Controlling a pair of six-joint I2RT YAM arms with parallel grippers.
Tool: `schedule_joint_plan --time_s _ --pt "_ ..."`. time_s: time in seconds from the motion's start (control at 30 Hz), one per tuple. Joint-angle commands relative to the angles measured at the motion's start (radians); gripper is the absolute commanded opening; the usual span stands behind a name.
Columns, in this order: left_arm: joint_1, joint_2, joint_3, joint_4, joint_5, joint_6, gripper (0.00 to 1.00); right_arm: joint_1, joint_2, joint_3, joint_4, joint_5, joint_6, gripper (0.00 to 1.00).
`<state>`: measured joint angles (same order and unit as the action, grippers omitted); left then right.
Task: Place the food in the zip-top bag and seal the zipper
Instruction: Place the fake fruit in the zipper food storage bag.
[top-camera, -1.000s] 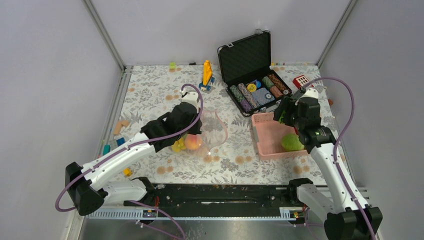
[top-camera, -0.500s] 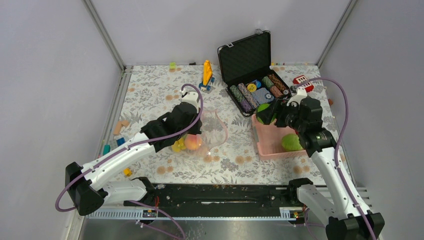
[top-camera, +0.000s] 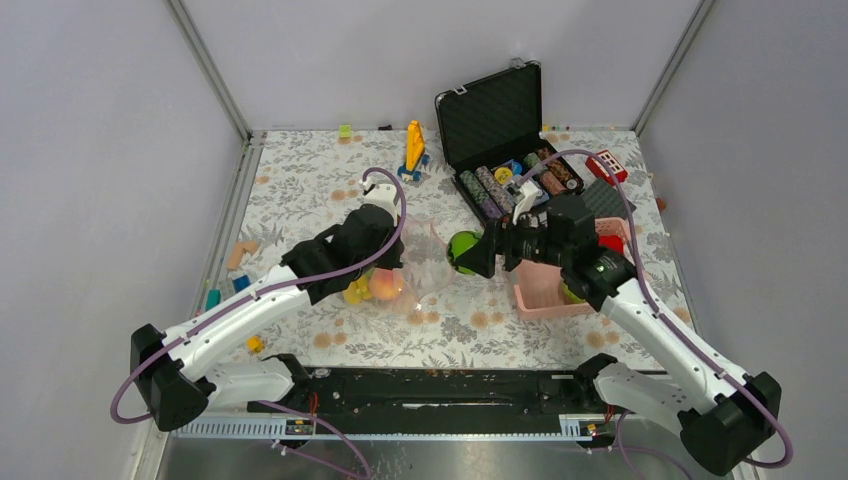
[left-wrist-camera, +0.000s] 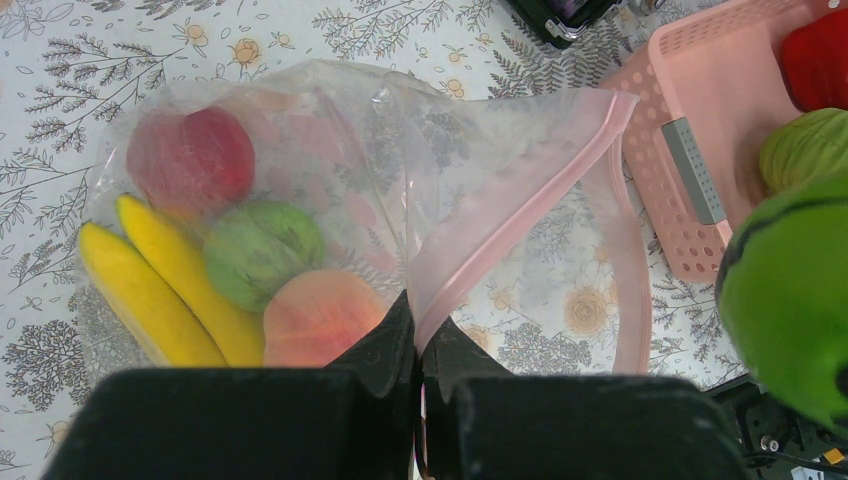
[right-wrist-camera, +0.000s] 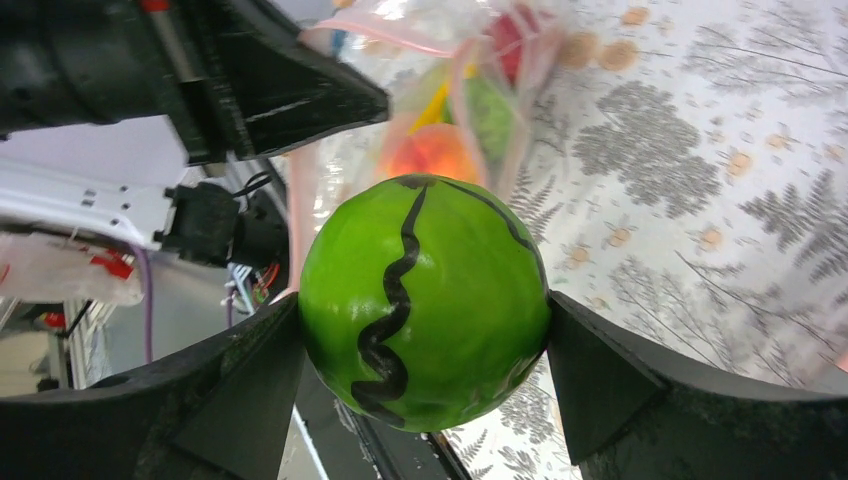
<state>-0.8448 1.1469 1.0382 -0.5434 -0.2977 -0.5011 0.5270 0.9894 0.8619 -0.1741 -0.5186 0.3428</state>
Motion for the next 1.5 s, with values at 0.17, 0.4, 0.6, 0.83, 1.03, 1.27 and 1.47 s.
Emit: schedule_joint_plan --time_s 0.17,0.4,0.6,0.83,1.03,1.27,1.47 --pt "0.004 -0.03 0.001 0.053 0.007 0.002 0.0 0.149 0.094 0.109 0.111 -0.025 -0.032 0.61" --pt "0.004 -0.039 -0.001 0.054 0.007 0.003 0.0 0.247 0.213 0.17 0.108 0.12 -0.045 0.61" --pt "0.004 -0.051 -0.006 0.056 0.005 0.004 0.0 0.309 0.305 0.241 0.034 0.305 -0.068 0.68" --pt "0.004 -0.059 -0.009 0.055 0.003 0.002 0.0 0.361 0.381 0.312 -0.049 0.508 -0.075 0.87" --pt "0.005 -0.066 -0.012 0.056 0.002 0.001 0.0 0.371 0.387 0.332 -0.067 0.571 -0.072 1.0" --pt "0.005 -0.067 -0.011 0.056 0.003 0.0 0.0 0.373 0.357 0.326 -0.073 0.56 -0.078 1.0" --pt "0.006 -0.072 -0.013 0.056 -0.004 -0.001 0.0 0.374 0.299 0.319 -0.104 0.589 -0.08 1.0"
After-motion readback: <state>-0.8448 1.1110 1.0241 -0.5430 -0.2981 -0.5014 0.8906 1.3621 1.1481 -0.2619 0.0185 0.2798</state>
